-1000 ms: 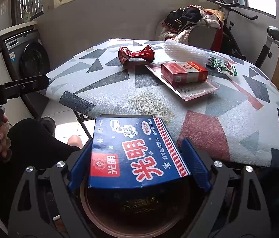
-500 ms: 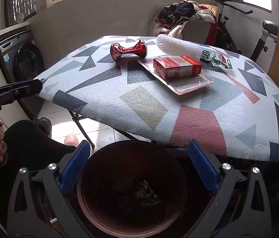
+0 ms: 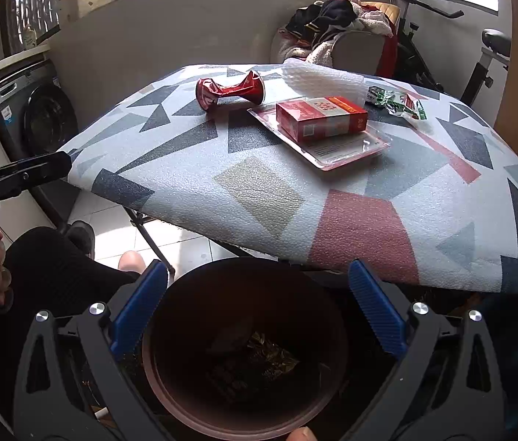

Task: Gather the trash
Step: 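Grasp the red Double Happiness cigarette box with the right tool, then grasp the crushed red can with the left tool while the right lifts the cigarette box, then drop the red can into the bin with the left tool while the right drops the cigarette box, then grasp the clear plastic tray by its rim with the left tool and lift it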

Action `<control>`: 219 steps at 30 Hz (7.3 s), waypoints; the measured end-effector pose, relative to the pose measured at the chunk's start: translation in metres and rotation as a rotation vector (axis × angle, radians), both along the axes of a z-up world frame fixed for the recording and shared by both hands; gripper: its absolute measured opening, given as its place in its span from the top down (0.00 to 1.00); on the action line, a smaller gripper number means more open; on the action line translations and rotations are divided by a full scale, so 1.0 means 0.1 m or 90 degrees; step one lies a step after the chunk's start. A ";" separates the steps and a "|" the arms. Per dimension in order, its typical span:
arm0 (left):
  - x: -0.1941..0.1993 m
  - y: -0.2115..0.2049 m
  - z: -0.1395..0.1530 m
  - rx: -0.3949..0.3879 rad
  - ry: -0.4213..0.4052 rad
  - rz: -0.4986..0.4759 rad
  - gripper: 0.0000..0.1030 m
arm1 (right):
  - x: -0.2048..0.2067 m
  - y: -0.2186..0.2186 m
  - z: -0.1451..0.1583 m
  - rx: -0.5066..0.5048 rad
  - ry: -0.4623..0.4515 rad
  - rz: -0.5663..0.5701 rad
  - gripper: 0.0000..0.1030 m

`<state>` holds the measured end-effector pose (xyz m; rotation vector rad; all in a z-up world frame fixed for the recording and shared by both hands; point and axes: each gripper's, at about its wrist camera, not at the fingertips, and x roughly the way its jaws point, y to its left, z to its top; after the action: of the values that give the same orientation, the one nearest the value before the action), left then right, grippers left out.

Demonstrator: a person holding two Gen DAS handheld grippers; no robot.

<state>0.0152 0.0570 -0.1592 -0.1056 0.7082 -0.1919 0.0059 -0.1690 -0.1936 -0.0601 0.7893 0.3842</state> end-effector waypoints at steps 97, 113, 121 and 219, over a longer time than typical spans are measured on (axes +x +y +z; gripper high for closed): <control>1.51 -0.06 0.11 -0.102 0.041 0.048 0.59 | 1.00 -0.68 0.50 0.120 -0.052 -0.095 0.12; 0.22 -0.55 0.02 0.013 0.023 -0.132 0.59 | 0.39 -0.60 0.73 0.119 -0.081 -0.086 0.12; 0.25 -0.70 -0.07 -0.037 0.052 -0.149 0.55 | 0.33 -0.68 0.72 0.122 -0.079 -0.099 0.12; 1.47 -0.67 -0.06 -0.236 0.145 -0.047 0.19 | 1.90 -0.82 0.05 -0.177 -0.008 -0.142 0.06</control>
<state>0.1621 -0.0097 -0.1652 -0.4621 0.8979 -0.3857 0.1961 -0.2512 -0.1887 -0.2326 0.8238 0.0611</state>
